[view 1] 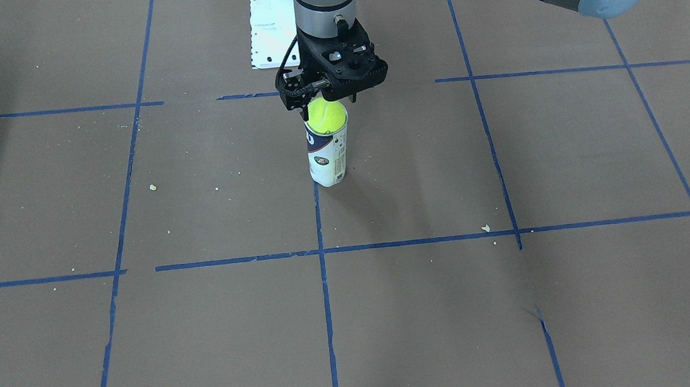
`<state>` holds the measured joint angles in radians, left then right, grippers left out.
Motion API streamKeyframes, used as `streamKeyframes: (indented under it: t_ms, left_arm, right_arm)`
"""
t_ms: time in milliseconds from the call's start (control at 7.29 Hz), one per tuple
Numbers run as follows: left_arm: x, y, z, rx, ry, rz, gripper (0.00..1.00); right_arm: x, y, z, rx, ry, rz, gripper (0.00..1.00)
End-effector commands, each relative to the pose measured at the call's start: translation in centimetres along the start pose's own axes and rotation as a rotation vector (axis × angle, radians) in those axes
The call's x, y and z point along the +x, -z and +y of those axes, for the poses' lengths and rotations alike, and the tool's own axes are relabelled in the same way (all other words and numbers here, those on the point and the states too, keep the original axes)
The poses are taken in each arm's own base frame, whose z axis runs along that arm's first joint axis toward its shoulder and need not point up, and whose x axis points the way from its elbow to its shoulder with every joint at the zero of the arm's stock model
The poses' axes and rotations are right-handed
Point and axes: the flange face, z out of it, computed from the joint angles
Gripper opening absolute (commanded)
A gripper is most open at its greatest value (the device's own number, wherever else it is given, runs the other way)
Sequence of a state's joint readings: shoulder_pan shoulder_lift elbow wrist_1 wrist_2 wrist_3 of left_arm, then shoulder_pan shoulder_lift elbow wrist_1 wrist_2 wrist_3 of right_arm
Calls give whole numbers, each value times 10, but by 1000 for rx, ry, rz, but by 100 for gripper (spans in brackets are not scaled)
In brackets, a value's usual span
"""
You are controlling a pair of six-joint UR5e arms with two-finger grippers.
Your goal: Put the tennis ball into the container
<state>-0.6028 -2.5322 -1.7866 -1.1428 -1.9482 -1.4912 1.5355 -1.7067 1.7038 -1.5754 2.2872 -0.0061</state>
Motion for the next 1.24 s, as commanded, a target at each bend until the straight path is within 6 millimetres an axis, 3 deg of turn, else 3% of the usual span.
streamKeyframes:
  t_ms: [0, 275, 412, 549, 686, 824, 1098]
  left_arm:
    - [-8, 2, -1, 4, -8, 6, 100]
    - [-61, 7, 1, 15, -120, 42, 100]
    - [-87, 14, -14, 39, -198, 46, 100]
    - [-118, 31, -57, 97, -253, 46, 100]
    - [-150, 37, -89, 140, -326, 32, 100]
    - [-193, 34, -125, 132, -385, 8, 100]
    - [-294, 58, -205, 130, -508, -28, 100]
  right_arm:
    - [0, 0, 0, 0, 0, 0, 100]
    - [1, -1, 0, -1, -1, 0, 100]
    - [1, -1, 0, -1, -1, 0, 100]
    - [0, 0, 0, 0, 0, 0, 100]
    - [1, -1, 0, -1, -1, 0, 100]
    - [0, 0, 0, 0, 0, 0, 100]
    - [1, -1, 0, -1, -1, 0, 100]
